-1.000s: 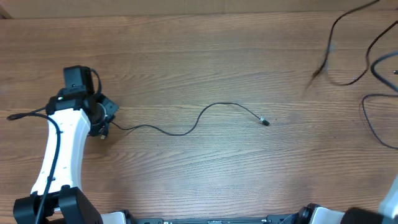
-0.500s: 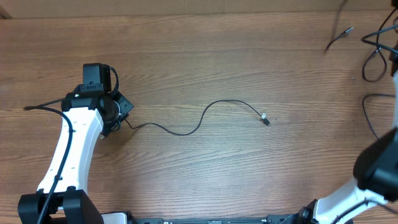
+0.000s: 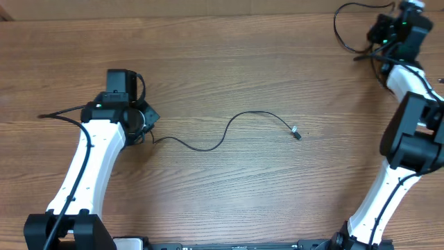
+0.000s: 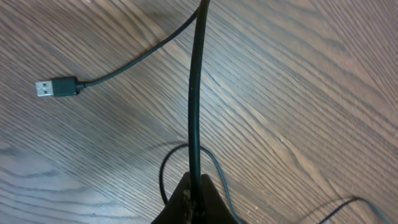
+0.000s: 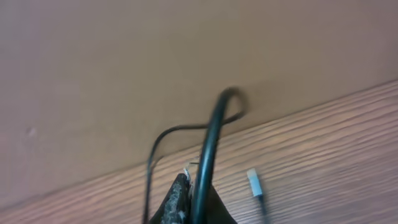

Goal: Untangle cables

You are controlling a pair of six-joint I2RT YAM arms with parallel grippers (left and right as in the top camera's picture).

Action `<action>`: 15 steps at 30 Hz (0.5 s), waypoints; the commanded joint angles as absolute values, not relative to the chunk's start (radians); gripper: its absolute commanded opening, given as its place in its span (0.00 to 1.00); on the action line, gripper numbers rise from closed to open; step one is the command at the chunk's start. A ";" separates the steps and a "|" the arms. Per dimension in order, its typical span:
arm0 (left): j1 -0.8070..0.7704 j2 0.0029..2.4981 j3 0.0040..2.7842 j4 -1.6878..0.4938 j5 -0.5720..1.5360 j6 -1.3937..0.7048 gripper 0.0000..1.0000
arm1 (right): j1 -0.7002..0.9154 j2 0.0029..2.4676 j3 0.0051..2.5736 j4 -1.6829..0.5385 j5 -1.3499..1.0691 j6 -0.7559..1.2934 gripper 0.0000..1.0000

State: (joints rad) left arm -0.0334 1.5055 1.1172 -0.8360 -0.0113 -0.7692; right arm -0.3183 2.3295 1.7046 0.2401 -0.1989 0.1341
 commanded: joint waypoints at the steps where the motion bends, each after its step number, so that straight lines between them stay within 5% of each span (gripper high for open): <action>1: -0.060 1.518 1.111 -0.830 -0.011 -0.790 0.04 | -0.315 2.315 1.780 0.263 -0.252 0.130 0.04; 9: -0.073 1.555 1.111 -0.804 -0.025 -0.790 0.04 | -0.317 2.315 2.147 0.191 -0.459 0.130 0.04; 15: -0.073 1.620 1.111 -0.785 -0.032 -0.790 0.04 | -0.317 2.315 2.275 0.190 -0.363 0.128 0.04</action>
